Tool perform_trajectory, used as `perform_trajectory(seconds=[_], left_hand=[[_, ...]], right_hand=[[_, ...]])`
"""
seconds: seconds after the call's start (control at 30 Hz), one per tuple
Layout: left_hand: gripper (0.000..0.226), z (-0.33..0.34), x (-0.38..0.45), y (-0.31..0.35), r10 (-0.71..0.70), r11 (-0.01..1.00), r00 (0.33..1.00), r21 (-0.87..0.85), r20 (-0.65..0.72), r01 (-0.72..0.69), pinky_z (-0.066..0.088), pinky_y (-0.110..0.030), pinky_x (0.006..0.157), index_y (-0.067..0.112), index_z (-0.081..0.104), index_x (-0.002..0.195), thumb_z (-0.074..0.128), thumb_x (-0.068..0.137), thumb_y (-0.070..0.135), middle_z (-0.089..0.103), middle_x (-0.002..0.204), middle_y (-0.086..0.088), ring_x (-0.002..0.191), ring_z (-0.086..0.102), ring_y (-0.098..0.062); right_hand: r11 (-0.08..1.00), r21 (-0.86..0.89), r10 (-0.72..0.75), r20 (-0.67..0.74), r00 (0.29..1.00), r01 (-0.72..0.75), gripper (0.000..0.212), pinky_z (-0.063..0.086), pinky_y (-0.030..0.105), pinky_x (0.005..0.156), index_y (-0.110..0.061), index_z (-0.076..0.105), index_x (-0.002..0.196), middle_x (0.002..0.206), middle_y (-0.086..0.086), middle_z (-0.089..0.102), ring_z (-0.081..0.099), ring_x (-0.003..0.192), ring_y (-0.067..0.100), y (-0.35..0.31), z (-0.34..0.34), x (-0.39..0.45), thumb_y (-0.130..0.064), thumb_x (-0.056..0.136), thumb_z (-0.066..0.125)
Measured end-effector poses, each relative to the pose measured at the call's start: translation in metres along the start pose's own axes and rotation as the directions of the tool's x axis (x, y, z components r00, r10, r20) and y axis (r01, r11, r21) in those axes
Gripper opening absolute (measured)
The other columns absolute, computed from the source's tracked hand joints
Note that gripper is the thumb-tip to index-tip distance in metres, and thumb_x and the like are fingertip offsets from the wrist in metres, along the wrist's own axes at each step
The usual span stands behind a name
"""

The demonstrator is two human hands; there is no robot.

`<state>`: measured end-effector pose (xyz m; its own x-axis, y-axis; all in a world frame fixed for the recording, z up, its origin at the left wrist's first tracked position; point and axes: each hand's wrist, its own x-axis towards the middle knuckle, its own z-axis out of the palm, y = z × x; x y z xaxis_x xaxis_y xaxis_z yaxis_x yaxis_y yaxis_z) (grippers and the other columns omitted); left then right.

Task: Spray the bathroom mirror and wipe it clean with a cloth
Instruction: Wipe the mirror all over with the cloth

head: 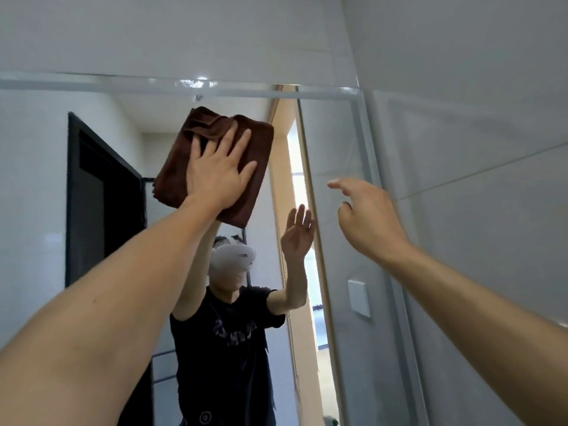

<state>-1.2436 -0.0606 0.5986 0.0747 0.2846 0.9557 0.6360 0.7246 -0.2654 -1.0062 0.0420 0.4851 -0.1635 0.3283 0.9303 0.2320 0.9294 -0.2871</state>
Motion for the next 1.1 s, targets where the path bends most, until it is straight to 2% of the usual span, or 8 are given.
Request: perform_trajectory(seconds=[0.13, 0.3, 0.47, 0.6, 0.7, 0.87, 0.97, 1.1], left_hand=[[0.067, 0.011, -0.037, 0.059, -0.089, 0.993, 0.996, -0.075, 0.018, 0.090, 0.006, -0.055, 0.122, 0.027, 0.008, 0.159, 0.019, 0.099, 0.057, 0.012, 0.166, -0.002, 0.151, 0.014, -0.026], [0.069, 0.023, -0.135, 0.141, 0.259, 0.962, 0.957, -0.123, 0.128, -0.244, 0.010, -0.054, 0.121, 0.025, 0.010, 0.159, 0.027, 0.099, 0.055, 0.028, 0.162, -0.004, 0.148, 0.024, -0.027], [0.068, 0.043, -0.195, 0.164, 0.752, 0.659, 0.637, -0.216, 0.168, -0.720, 0.011, -0.055, 0.120, 0.029, 0.030, 0.155, 0.041, 0.094, 0.058, 0.038, 0.157, 0.001, 0.148, 0.029, -0.027], [0.066, 0.055, -0.141, 0.156, 0.860, 0.510, 0.498, -0.183, 0.107, -0.841, 0.009, -0.056, 0.119, 0.034, 0.039, 0.150, 0.044, 0.091, 0.062, 0.042, 0.155, 0.004, 0.146, 0.033, -0.027], [0.066, 0.050, -0.071, 0.155, 0.763, 0.644, 0.646, -0.137, 0.032, -0.753, 0.013, -0.054, 0.118, 0.032, 0.044, 0.148, 0.038, 0.090, 0.063, 0.048, 0.151, 0.000, 0.141, 0.041, -0.030], [0.070, 0.037, 0.002, 0.178, 0.297, 0.952, 0.955, -0.082, 0.026, -0.294, 0.010, -0.054, 0.120, 0.032, 0.024, 0.155, 0.023, 0.093, 0.065, 0.033, 0.160, -0.004, 0.145, 0.031, -0.029], [0.067, 0.037, -0.015, 0.211, 0.137, 0.986, 0.991, -0.094, -0.011, -0.137, 0.008, -0.054, 0.120, 0.026, 0.024, 0.156, 0.028, 0.096, 0.058, 0.029, 0.161, -0.007, 0.147, 0.025, -0.030], [0.065, 0.052, -0.099, 0.256, 0.251, 0.937, 0.968, -0.244, -0.024, -0.249, 0.012, -0.055, 0.119, 0.024, 0.031, 0.154, 0.043, 0.096, 0.052, 0.038, 0.157, -0.007, 0.141, 0.034, -0.031]], right_hand=[[0.999, 0.008, 0.030, 0.039, 0.999, -0.031, 0.048, 0.047, 0.033, 0.100, -0.020, 0.053, 0.141, 0.142, 0.000, 0.057, 0.056, 0.125, 0.019, 0.007, -0.002, -0.012, -0.002, 0.097, 0.050], [0.998, 0.014, 0.068, 0.076, 0.995, -0.069, 0.050, 0.043, 0.031, 0.104, -0.016, 0.056, 0.138, 0.140, 0.002, 0.058, 0.054, 0.128, 0.020, 0.018, -0.008, -0.026, 0.000, 0.092, 0.045], [0.989, -0.116, 0.111, 0.183, 0.977, -0.090, 0.048, 0.040, 0.032, 0.105, -0.015, 0.055, 0.137, 0.144, 0.001, 0.053, 0.049, 0.132, 0.019, 0.044, -0.020, -0.033, -0.003, 0.092, 0.048], [0.979, -0.176, 0.135, 0.187, 0.973, -0.102, 0.046, 0.040, 0.029, 0.102, -0.015, 0.058, 0.135, 0.143, 0.001, 0.053, 0.051, 0.129, 0.019, 0.059, -0.032, -0.029, -0.002, 0.091, 0.051], [0.983, -0.165, 0.115, 0.168, 0.979, -0.087, 0.042, 0.043, 0.029, 0.096, -0.016, 0.063, 0.126, 0.134, 0.003, 0.058, 0.055, 0.121, 0.022, 0.062, -0.037, -0.025, -0.004, 0.087, 0.053], [0.983, -0.177, 0.074, 0.147, 0.986, -0.047, 0.044, 0.039, 0.033, 0.106, -0.017, 0.059, 0.135, 0.141, 0.001, 0.052, 0.049, 0.130, 0.021, 0.073, -0.044, -0.025, -0.008, 0.092, 0.054], [0.983, -0.184, 0.033, 0.094, 0.995, -0.016, 0.042, 0.043, 0.035, 0.105, -0.017, 0.062, 0.130, 0.136, 0.001, 0.056, 0.053, 0.126, 0.022, 0.084, -0.047, -0.028, -0.007, 0.089, 0.055], [0.976, -0.218, 0.031, 0.087, 0.996, -0.011, 0.042, 0.043, 0.032, 0.101, -0.017, 0.065, 0.124, 0.135, 0.000, 0.059, 0.054, 0.126, 0.020, 0.094, -0.043, -0.038, -0.006, 0.086, 0.054]])
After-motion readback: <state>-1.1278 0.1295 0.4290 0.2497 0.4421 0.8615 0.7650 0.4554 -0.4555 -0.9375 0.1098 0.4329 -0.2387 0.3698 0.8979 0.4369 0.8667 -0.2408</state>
